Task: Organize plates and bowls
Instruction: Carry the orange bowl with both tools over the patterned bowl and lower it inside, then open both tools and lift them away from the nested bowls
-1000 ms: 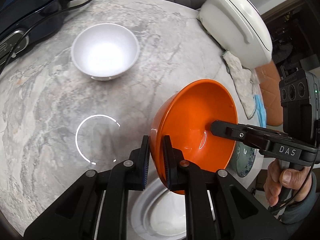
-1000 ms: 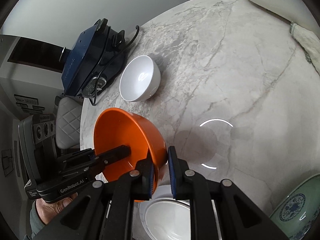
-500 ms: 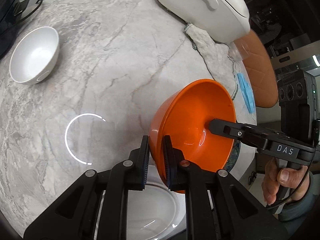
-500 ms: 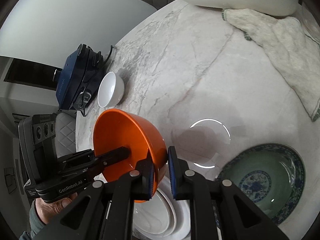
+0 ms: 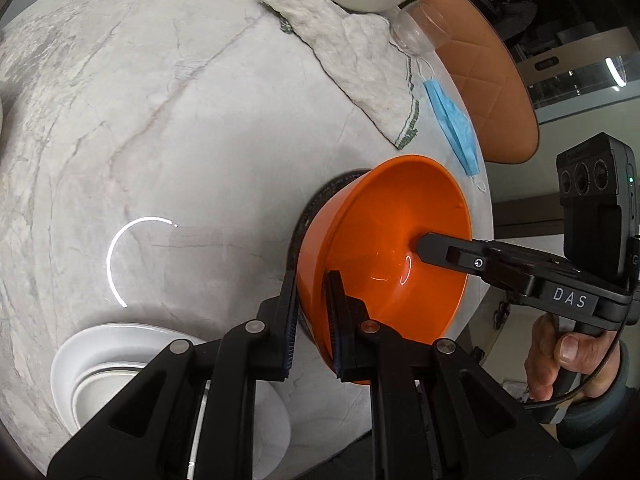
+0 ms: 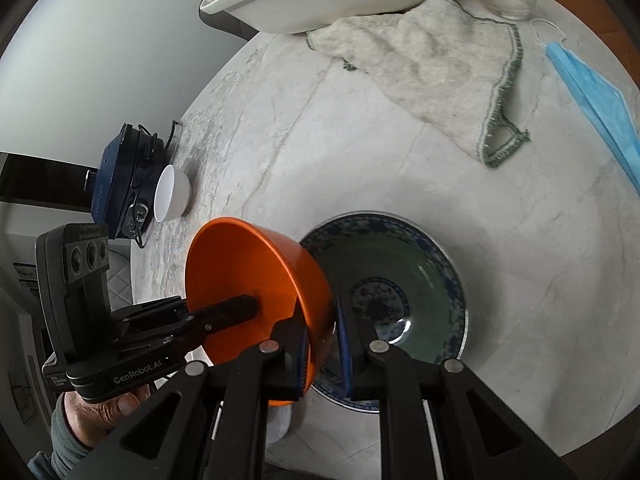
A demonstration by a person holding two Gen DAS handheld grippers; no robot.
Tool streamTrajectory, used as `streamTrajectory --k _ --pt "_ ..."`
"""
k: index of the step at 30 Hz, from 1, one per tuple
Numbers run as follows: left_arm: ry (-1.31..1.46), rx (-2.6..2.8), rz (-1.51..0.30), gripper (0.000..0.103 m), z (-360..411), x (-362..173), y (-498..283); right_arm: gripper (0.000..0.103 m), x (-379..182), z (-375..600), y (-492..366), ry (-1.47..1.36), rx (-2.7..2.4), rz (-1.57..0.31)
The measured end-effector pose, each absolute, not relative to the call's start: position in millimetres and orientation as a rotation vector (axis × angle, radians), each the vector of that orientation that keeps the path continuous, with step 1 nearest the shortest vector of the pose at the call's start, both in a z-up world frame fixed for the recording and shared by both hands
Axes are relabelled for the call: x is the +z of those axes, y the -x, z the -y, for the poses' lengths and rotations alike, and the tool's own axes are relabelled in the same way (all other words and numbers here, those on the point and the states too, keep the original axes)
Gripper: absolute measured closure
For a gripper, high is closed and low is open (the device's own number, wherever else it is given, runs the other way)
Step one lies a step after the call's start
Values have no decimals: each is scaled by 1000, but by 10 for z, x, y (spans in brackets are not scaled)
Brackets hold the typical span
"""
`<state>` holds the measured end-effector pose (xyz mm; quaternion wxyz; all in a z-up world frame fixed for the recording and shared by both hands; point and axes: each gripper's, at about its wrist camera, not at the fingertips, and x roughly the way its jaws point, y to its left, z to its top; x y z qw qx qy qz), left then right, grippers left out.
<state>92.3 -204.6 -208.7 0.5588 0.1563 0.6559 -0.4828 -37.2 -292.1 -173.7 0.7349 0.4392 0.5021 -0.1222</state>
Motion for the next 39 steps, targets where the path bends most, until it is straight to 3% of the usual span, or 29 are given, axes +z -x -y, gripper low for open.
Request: streamTrajectory --k 25,27,30,32,35,39 --pt "-519 -1060 -1493 88 2454 -2618 -611 89 -2122 3016 523 -822 -319 -1243" --pt "-508 -1066 -1484 83 2470 -2608 -611 89 -2118 2997 506 -801 -324 -1251" --pt "-483 -1100 -1482 62 2484 -2579 -582 89 -2110 2989 492 -792 -327 -1257" --pt "-462 -1121 -1473 42 2497 -2537 -556 89 -2094 2991 487 -790 -330 -1254" --pt "-431 -1126 -1458 35 2485 -2490 -581 89 -2068 3009 484 -796 -345 -1246" --pt "-409 -1129 -1459 32 2479 -2455 -611 89 -2053 3018 483 -791 -350 -1250"
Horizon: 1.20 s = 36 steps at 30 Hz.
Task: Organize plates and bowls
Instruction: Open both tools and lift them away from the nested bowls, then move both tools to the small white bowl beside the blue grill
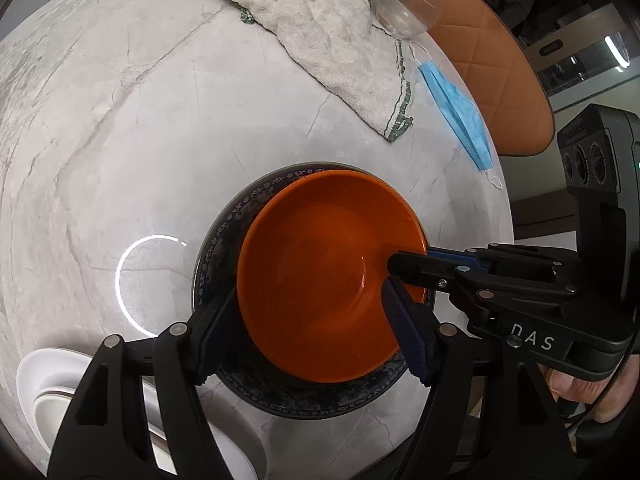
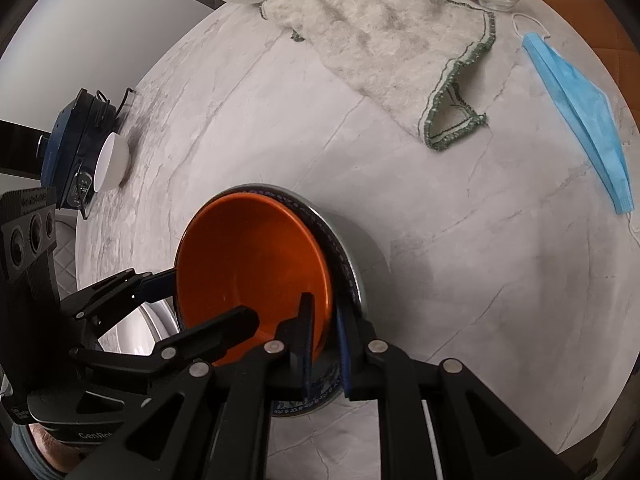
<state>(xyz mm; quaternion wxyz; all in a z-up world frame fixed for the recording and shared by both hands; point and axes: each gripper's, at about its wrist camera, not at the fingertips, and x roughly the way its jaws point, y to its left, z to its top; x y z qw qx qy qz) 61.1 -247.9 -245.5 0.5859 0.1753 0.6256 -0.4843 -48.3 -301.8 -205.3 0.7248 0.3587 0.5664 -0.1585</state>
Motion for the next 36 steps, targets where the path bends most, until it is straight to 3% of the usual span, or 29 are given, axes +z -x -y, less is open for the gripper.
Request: streamTrajectory --k 9,11,14,17,18,30,36 --pt "-331 -1131 -1438 28 2376 -2313 -678 89 -2040 3000 476 -775 -350 -1261" --pt "-306 -1137 -1423 22 2331 -2237 -683 85 -2006 3008 502 -787 -353 -1252" --pt "-300 -1121 -1370 5 2263 -2087 -697 62 -1901 3014 544 -818 -333 -1201" --pt "-317 -1071 -1308 0 2166 -1913 -766 21 -1741 3035 573 -777 -376 -1162" --pt "-333 -1044 -1283 0 2122 -1855 -801 15 -1689 3054 574 -768 -382 -1146" --pt "-275 -742 -1120 0 1086 -1597 -1835 11 -1348 2976 -371 -618 -244 -1116" --pt "-258 -554 -1178 0 424 -1772 -2621 11 -1345 2657 -1270 -573 -89 -1100"
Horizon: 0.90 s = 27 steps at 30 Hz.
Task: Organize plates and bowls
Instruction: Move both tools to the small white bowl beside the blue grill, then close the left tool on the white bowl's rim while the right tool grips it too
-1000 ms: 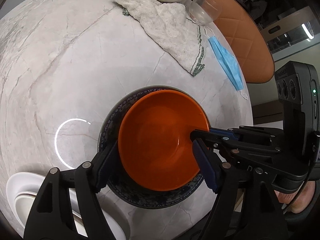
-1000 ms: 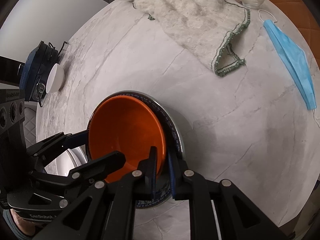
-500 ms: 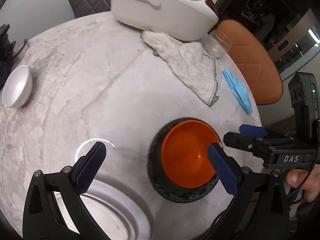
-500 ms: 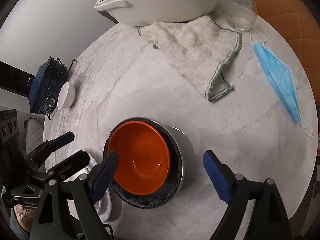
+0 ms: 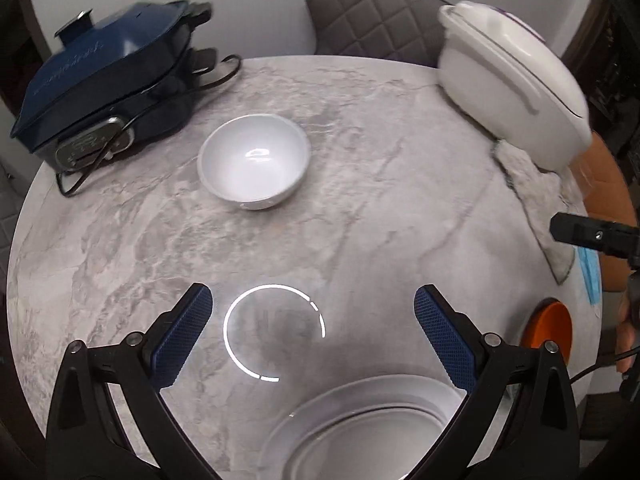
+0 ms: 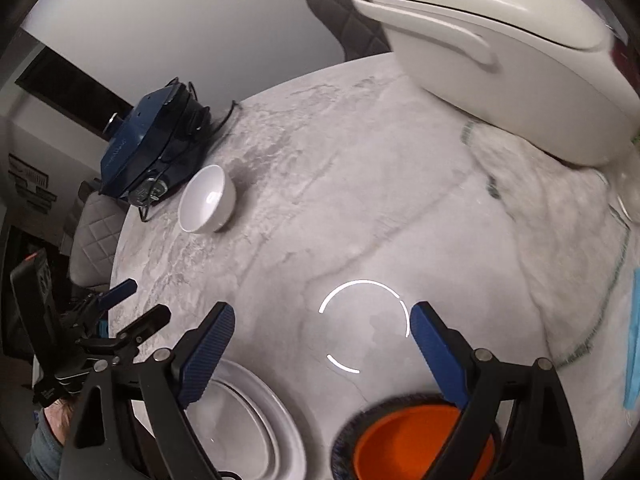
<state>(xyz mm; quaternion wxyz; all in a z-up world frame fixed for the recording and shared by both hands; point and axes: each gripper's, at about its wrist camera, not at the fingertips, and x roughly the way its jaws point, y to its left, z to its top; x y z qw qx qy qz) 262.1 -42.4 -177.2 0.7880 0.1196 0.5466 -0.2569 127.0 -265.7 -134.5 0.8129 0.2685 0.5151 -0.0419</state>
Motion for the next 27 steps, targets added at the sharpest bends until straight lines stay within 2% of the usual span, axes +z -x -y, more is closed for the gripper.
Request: streamTrajectory --k 5,9,14,19,23,25,27 --pt "-202 -453 -1231 1 -116 -2027 -3300 18 -1474 2452 -2038 -604 3 -1110" --pt "-149 -394 -1254 2 -379 -2209 -3825 31 -1596 2303 -2560 -617 63 -1117" --pt "-79 -395 -1284 2 -460 -2421 -4358 31 -1963 2182 -3073 -668 112 -1190" --pt "-58 -471 -1318 3 -286 -2553 -4564 31 -2207 2108 -3301 -736 151 -1209" --pt "-48 -498 -1348 3 -144 -2649 -4577 47 -2350 2075 -3401 -766 170 -1240" --pt "-46 -508 -1359 6 -95 -2705 -4590 52 -2391 2073 -3428 -767 177 -1244" --pt "-33 -519 -1375 16 -72 -2761 -4616 54 -2438 2070 -3455 -772 184 -1257"
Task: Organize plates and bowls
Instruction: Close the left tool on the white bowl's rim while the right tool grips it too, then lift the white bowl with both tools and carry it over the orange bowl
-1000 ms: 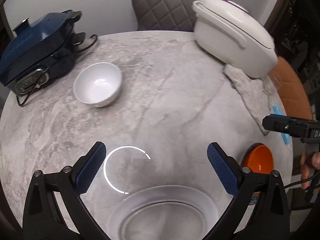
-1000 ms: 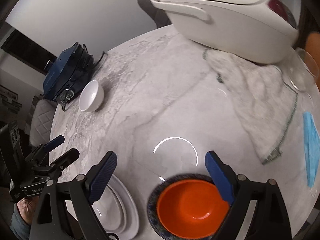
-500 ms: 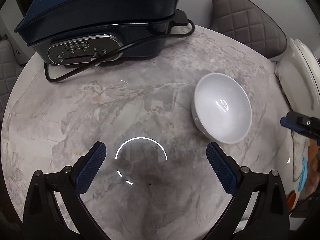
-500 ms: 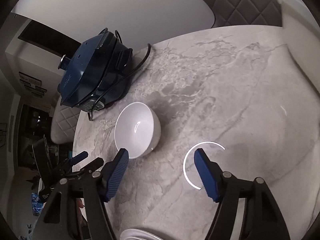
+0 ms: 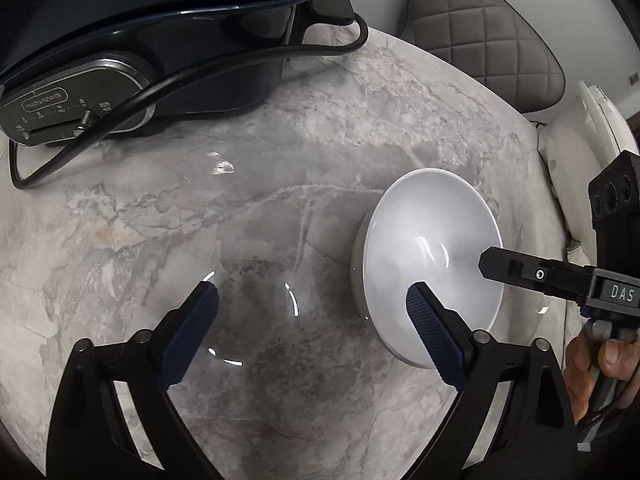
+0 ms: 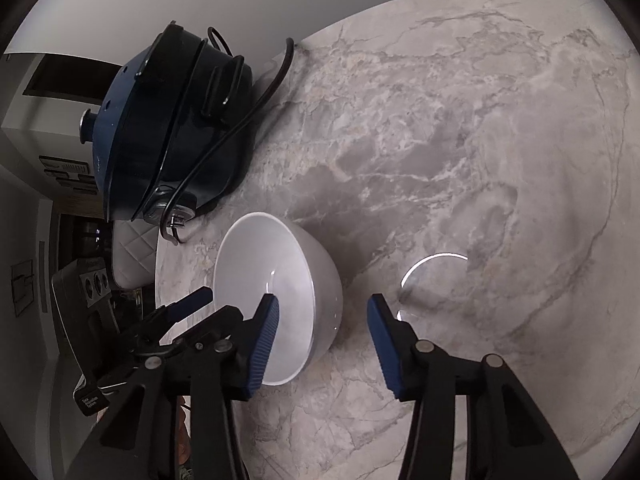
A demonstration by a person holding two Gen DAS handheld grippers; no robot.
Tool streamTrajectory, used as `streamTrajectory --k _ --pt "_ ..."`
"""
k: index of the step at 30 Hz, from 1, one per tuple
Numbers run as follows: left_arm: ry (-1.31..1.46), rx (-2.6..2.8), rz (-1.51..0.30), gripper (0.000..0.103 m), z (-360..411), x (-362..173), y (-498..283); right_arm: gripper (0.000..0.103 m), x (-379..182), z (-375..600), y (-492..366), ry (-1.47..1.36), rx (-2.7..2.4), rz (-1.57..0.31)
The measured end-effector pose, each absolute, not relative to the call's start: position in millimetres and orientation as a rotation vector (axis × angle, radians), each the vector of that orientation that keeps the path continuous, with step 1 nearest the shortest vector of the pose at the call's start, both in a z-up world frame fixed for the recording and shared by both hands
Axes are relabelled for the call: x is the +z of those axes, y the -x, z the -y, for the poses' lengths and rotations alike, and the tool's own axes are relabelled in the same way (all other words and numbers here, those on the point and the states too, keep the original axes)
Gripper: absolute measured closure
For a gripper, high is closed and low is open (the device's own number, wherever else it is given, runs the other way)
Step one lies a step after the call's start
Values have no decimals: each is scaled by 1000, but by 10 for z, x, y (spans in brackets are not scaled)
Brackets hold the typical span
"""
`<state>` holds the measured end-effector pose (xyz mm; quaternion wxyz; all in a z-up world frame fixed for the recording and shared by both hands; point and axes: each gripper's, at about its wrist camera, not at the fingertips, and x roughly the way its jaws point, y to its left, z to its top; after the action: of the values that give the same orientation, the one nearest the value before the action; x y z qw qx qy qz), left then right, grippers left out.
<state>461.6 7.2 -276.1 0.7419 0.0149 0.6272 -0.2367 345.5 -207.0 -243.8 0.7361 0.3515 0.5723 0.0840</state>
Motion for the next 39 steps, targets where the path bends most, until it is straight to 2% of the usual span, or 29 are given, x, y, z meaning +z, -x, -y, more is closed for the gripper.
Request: streamTrajectory --k 2,3,8,10,13,18,20,39 --pt "-20 -525 -1389 41 -40 -2822 -4652 57 -2488 2052 -3486 -785 193 -1275" --pt "-19 -530 -1392 45 -23 -2848 -4668 57 -2508 2054 -3503 -793 195 -1278" --pt "-10 -552 -1412 50 30 -2909 -4687 57 -2565 2060 -3526 -808 199 -1289" --pt "-1 -564 -1415 56 52 -2928 -4694 57 -2584 2043 -3550 -801 201 -1300" --pt "6 -583 -1424 73 104 -2944 -4704 70 -2615 2023 -3571 -796 206 -1312" --pt "-2 -598 -1435 84 180 -2951 -4686 82 -2656 2009 -3590 -801 214 -1313" --pt "-1 -604 -1439 91 209 -2957 -4674 83 -2641 1991 -3599 -792 216 -1312" --pt "-13 -599 -1434 91 295 -2734 -4530 87 -2487 2006 -3517 -789 157 -1330"
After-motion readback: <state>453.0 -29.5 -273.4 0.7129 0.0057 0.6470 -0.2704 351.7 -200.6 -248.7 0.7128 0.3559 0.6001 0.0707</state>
